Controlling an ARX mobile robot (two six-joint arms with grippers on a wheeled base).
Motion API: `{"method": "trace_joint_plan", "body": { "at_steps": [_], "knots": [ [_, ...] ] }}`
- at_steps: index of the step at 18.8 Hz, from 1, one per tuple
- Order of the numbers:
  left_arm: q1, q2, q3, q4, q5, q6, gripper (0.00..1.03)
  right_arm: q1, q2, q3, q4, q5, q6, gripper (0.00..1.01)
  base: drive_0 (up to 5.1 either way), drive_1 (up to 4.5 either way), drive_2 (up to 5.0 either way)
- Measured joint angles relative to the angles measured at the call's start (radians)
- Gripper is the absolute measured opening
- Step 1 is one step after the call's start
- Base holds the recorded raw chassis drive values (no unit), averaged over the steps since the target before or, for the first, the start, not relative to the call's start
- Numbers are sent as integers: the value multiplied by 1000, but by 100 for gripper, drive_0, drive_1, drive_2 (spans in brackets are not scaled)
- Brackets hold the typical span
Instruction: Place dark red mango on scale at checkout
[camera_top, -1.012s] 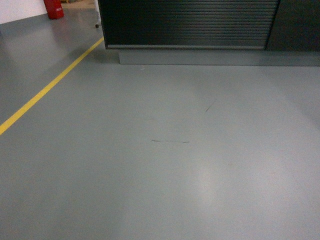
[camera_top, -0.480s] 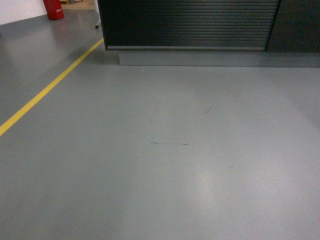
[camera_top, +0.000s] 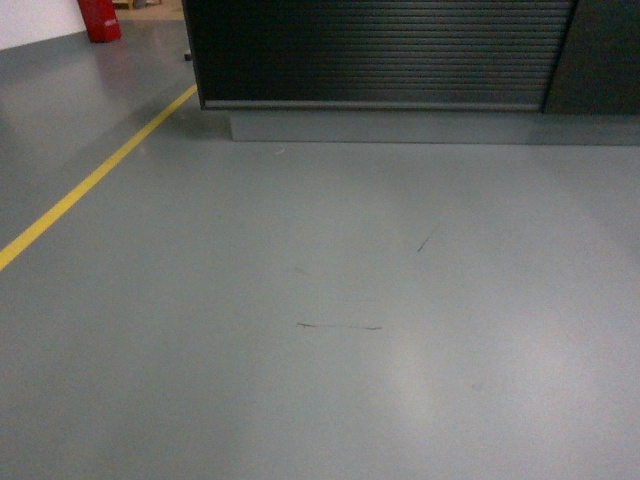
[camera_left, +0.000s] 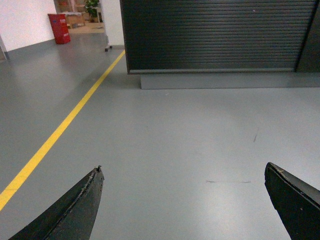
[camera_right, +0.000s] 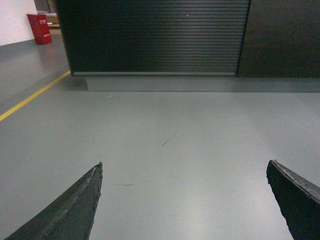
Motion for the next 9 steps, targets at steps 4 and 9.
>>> {"method": "trace_joint_plan", "body": {
  "at_steps": [4,9],
  "knots": [
    [0,0,0,-3,1,0,98,0,0,0,-6,0,0,98,-5,253,-263],
    [0,0,0,-3,1,0,98,0,0,0,-6,0,0,98,-5,253,-263]
  ]
}}
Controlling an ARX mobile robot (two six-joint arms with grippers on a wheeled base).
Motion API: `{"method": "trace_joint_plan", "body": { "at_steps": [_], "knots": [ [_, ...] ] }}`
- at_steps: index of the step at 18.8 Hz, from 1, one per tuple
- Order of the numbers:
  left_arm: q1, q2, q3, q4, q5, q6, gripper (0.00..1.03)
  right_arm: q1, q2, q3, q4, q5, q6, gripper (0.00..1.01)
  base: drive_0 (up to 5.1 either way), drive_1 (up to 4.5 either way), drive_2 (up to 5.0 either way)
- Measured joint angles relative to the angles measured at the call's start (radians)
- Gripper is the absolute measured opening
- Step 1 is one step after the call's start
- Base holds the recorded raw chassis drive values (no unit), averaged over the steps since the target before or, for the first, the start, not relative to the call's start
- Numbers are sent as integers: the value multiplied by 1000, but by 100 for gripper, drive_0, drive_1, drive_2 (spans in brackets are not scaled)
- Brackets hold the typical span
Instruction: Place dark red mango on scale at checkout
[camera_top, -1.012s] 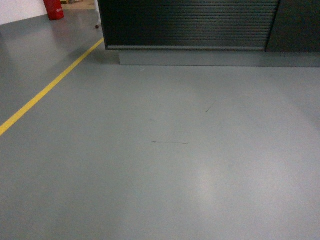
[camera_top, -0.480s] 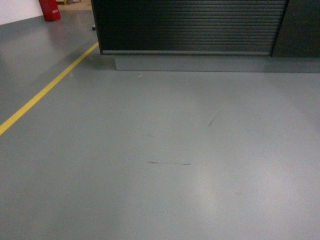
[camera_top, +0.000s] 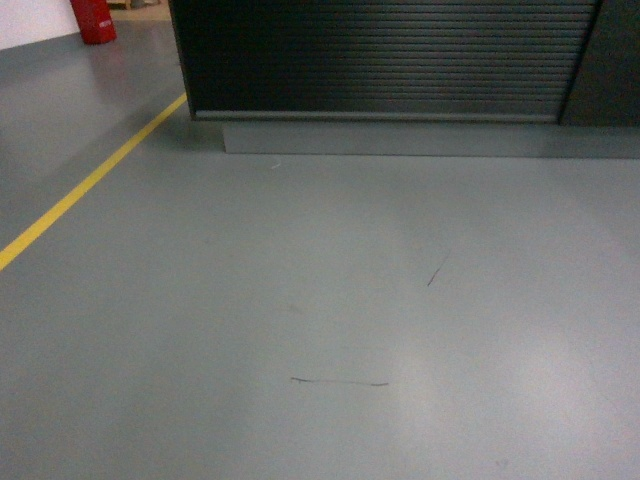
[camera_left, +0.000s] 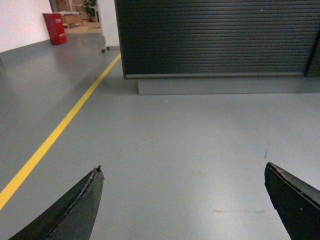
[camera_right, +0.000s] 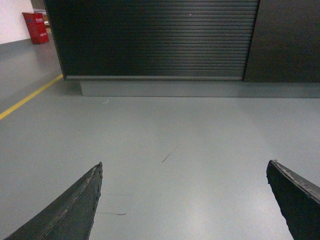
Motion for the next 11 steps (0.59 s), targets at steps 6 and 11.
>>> {"method": "trace_joint_plan", "body": {
  "at_steps": [6,11],
  "knots": [
    [0,0,0,-2,-1,0,98,0,0,0,2,0,0,98,-5,282,-292],
    [0,0,0,1,0,0,98,0,0,0,3,0,0,98,-1,432,-434]
  ]
}}
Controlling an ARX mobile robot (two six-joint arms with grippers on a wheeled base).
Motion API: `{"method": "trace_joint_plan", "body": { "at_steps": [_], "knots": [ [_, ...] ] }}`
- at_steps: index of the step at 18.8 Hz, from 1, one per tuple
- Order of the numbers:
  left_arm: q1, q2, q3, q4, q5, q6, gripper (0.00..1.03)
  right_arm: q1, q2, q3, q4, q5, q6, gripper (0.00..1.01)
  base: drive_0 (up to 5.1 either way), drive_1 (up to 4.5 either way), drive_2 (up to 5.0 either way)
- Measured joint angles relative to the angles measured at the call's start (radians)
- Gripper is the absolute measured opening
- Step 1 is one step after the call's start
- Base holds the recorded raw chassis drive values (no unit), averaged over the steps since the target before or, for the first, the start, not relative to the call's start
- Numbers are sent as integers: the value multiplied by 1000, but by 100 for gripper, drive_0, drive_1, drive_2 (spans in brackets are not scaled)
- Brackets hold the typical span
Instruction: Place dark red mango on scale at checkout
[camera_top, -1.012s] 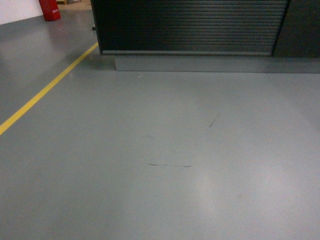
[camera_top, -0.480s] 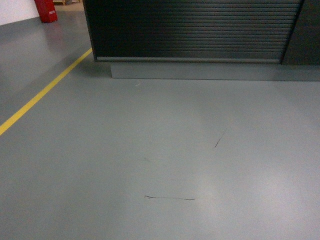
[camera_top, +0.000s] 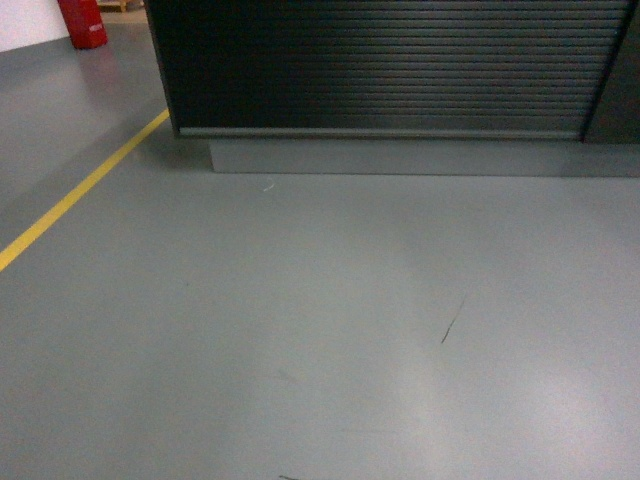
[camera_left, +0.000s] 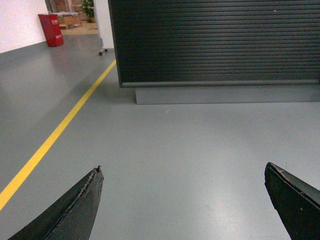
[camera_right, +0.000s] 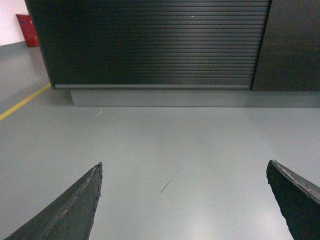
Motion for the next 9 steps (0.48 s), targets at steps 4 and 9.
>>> {"method": "trace_joint_plan", "body": {
  "at_steps": [4,9],
  "knots": [
    [0,0,0,0,1,0,98,0,1,0,-4,0,0,98,1,434,-433],
    [0,0,0,-1,2,0,98,0,0,0,-4,-1,0,98,3,436,-430]
  ]
}}
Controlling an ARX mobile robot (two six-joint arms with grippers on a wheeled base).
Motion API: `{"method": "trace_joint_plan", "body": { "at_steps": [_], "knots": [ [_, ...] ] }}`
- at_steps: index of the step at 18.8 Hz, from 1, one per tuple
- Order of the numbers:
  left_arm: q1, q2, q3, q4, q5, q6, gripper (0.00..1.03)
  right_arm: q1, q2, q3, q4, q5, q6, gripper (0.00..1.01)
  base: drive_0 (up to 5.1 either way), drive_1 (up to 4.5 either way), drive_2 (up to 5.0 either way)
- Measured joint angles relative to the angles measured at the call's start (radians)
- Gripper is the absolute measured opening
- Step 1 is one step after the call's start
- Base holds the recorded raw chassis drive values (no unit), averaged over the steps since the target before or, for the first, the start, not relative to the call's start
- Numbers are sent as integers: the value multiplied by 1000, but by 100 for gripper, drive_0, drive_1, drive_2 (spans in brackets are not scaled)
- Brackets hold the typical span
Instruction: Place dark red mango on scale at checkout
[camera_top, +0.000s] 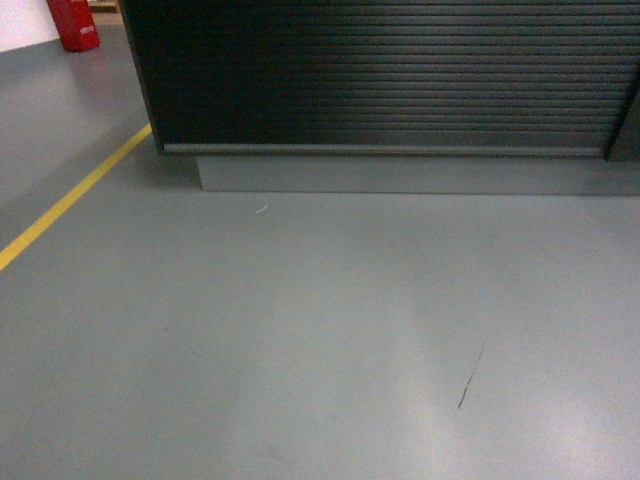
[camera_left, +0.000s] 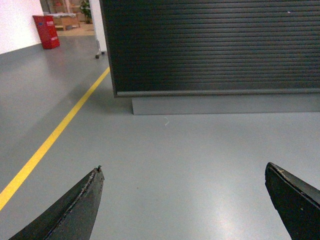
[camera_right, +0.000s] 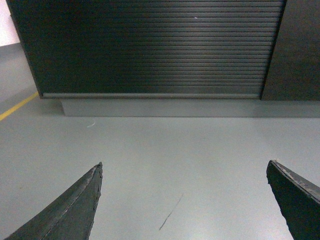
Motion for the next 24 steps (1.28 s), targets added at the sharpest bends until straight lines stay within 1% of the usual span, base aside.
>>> {"method": "trace_joint_plan", "body": {
  "at_steps": [24],
  "knots": [
    [0,0,0,1,-2,0,98,0,0,0,4,1,0,98,5,438,-429]
  ]
}}
